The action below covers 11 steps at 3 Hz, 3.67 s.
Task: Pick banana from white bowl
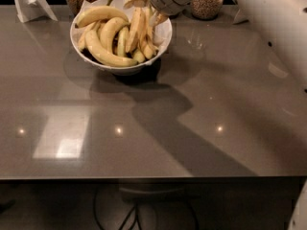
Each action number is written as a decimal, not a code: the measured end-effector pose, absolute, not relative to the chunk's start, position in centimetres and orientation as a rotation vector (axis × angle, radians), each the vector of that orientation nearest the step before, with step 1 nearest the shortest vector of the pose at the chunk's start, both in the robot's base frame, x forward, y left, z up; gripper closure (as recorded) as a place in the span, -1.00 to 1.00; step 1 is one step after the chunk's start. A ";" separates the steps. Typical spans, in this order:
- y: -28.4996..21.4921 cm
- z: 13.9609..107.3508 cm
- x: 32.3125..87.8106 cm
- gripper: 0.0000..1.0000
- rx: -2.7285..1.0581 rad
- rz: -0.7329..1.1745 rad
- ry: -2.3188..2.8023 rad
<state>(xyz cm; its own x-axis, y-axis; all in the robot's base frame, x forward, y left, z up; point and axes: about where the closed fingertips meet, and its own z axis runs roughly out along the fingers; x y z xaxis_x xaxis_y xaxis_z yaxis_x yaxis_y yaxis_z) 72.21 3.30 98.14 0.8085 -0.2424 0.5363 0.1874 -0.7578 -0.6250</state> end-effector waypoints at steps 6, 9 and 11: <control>5.3 94.5 75.0 0.23 -2.380 -0.720 -0.018; 5.7 95.7 73.8 1.00 -2.401 -0.725 -0.017; 4.5 99.3 71.9 1.00 -2.319 -0.753 0.018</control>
Offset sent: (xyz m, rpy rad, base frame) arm 0.0141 -0.0028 -0.0284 -0.0612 0.0445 0.0048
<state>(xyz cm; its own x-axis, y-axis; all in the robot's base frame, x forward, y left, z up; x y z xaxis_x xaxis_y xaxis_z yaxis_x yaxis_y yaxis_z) 71.91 4.53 99.34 0.8316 -0.2125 0.5131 0.1873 -0.7625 -0.6193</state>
